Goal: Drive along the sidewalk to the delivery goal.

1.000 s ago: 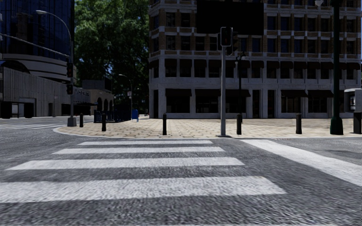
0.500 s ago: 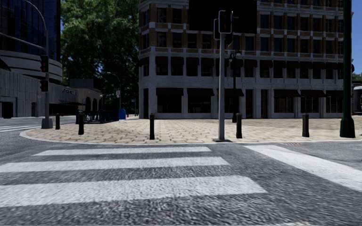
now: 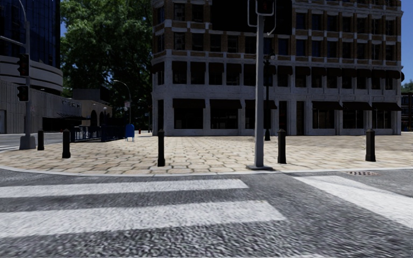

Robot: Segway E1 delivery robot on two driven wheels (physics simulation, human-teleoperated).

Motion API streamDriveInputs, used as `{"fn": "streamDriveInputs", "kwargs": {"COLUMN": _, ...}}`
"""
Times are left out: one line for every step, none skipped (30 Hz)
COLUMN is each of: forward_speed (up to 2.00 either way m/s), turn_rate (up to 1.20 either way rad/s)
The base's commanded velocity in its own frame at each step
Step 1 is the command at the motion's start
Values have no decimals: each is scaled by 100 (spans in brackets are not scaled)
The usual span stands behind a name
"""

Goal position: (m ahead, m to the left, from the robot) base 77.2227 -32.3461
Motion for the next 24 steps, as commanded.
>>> {"fn": "streamDriveInputs", "kwargs": {"forward_speed": 200, "turn_rate": 0}}
{"fn": "streamDriveInputs", "kwargs": {"forward_speed": 200, "turn_rate": 0}}
{"fn": "streamDriveInputs", "kwargs": {"forward_speed": 200, "turn_rate": 0}}
{"fn": "streamDriveInputs", "kwargs": {"forward_speed": 200, "turn_rate": 0}}
{"fn": "streamDriveInputs", "kwargs": {"forward_speed": 200, "turn_rate": 0}}
{"fn": "streamDriveInputs", "kwargs": {"forward_speed": 200, "turn_rate": 0}}
{"fn": "streamDriveInputs", "kwargs": {"forward_speed": 200, "turn_rate": 0}}
{"fn": "streamDriveInputs", "kwargs": {"forward_speed": 200, "turn_rate": 0}}
{"fn": "streamDriveInputs", "kwargs": {"forward_speed": 200, "turn_rate": 0}}
{"fn": "streamDriveInputs", "kwargs": {"forward_speed": 200, "turn_rate": 0}}
{"fn": "streamDriveInputs", "kwargs": {"forward_speed": 200, "turn_rate": 0}}
{"fn": "streamDriveInputs", "kwargs": {"forward_speed": 200, "turn_rate": 0}}
{"fn": "streamDriveInputs", "kwargs": {"forward_speed": 200, "turn_rate": 0}}
{"fn": "streamDriveInputs", "kwargs": {"forward_speed": 200, "turn_rate": 0}}
{"fn": "streamDriveInputs", "kwargs": {"forward_speed": 200, "turn_rate": 0}}
{"fn": "streamDriveInputs", "kwargs": {"forward_speed": 200, "turn_rate": 0}}
{"fn": "streamDriveInputs", "kwargs": {"forward_speed": 200, "turn_rate": 0}}
{"fn": "streamDriveInputs", "kwargs": {"forward_speed": 200, "turn_rate": 0}}
{"fn": "streamDriveInputs", "kwargs": {"forward_speed": 200, "turn_rate": 0}}
{"fn": "streamDriveInputs", "kwargs": {"forward_speed": 200, "turn_rate": 0}}
{"fn": "streamDriveInputs", "kwargs": {"forward_speed": 200, "turn_rate": 0}}
{"fn": "streamDriveInputs", "kwargs": {"forward_speed": 200, "turn_rate": 0}}
{"fn": "streamDriveInputs", "kwargs": {"forward_speed": 200, "turn_rate": 0}}
{"fn": "streamDriveInputs", "kwargs": {"forward_speed": 200, "turn_rate": 0}}
